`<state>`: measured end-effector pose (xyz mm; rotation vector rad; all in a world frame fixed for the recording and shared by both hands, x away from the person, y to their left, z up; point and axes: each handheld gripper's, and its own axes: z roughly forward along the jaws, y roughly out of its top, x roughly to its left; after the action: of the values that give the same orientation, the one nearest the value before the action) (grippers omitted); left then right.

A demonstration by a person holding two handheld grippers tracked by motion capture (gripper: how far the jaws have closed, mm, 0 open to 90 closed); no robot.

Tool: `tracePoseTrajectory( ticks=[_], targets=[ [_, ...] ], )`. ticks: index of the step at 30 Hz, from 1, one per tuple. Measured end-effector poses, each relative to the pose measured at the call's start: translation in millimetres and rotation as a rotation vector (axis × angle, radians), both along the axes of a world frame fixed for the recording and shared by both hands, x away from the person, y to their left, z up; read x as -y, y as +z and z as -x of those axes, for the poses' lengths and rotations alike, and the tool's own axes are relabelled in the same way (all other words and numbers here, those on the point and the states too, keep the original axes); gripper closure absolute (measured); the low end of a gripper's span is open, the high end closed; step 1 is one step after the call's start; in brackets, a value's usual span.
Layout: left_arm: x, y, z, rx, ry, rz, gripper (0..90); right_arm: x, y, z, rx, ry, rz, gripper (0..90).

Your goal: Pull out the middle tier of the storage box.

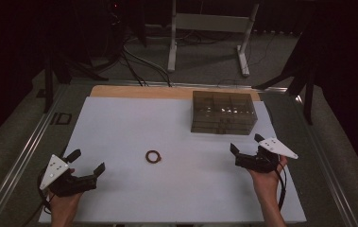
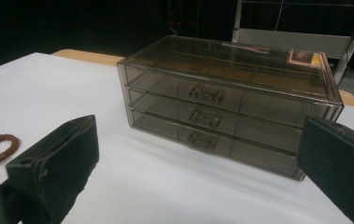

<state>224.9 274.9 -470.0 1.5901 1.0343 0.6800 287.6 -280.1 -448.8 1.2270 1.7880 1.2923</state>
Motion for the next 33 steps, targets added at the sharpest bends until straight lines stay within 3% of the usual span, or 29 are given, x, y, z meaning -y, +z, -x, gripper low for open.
tracePoseTrajectory(
  ticks=[33],
  targets=[
    [0.8,-1.3,-0.9,-0.006,0.000,-0.012,0.9,-7.7,-16.4,-38.8,-0.035,-0.045,-0.006,0.0]
  ],
)
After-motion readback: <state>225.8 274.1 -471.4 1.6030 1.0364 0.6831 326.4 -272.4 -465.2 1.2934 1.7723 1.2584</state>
